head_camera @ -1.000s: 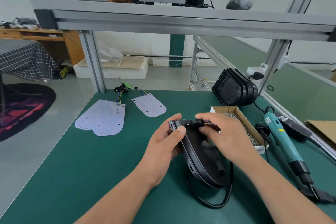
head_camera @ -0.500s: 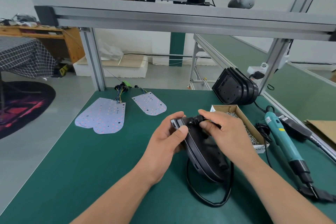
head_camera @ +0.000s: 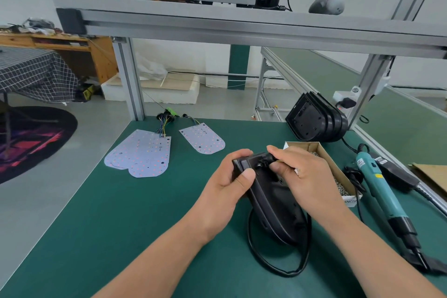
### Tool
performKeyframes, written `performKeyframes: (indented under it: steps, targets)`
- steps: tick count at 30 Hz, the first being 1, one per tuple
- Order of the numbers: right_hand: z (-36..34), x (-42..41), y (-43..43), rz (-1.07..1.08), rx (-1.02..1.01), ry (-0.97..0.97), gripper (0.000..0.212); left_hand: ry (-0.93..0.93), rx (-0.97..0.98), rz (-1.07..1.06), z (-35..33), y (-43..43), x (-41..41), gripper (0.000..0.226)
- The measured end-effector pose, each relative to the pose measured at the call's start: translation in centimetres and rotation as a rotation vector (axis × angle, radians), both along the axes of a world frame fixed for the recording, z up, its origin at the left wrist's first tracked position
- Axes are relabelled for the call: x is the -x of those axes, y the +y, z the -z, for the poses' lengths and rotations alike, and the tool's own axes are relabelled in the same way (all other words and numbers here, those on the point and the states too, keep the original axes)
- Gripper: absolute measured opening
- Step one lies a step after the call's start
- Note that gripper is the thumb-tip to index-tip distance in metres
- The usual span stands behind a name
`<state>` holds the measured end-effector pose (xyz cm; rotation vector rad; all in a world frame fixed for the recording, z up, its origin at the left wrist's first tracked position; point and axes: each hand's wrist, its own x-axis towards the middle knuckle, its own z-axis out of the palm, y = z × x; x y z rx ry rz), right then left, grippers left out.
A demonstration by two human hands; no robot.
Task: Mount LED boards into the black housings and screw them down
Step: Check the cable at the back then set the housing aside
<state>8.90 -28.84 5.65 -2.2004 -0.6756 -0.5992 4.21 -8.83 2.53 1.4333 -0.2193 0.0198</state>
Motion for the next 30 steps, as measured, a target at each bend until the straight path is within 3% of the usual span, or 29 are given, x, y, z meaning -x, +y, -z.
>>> performKeyframes:
  steps: [5,12,16,20,22,25,28,30]
  targets:
    - [0.1,0.3,0.8,-0.008,0.274,-0.08,0.039,-0.003,-0.013,-0.031,0.4,0.0,-0.1,0.048]
    - [0.1,0.3,0.4,-0.029,0.236,0.027,0.041,0.018,-0.025,-0.041,0.6,0.2,-0.3,0.047]
    - [0.3,0.3,-0.1,0.033,0.116,0.197,0.047,0.073,0.048,-0.059,0.9,0.1,-0.4,0.044]
    - [0.4,0.8,-0.8,0.091,0.024,0.208,0.055,0.115,0.099,-0.1,1.2,0.6,-0.8,0.044]
    - [0.0,1.8,-1.2,0.009,0.139,0.228,0.082,0.125,0.124,-0.129,1.1,0.6,-0.9,0.05]
    - [-0.2,3.2,-1.3,-0.074,0.503,0.197,0.124,0.12,0.092,-0.205,1.1,0.4,-0.8,0.053]
    - [-0.4,3.9,-0.7,-0.021,0.722,0.158,0.118,0.122,0.027,-0.28,0.9,0.4,-0.8,0.059]
    - [-0.5,4.1,-0.3,0.018,0.68,0.105,0.097,0.111,0.013,-0.271,0.8,0.3,-0.7,0.057]
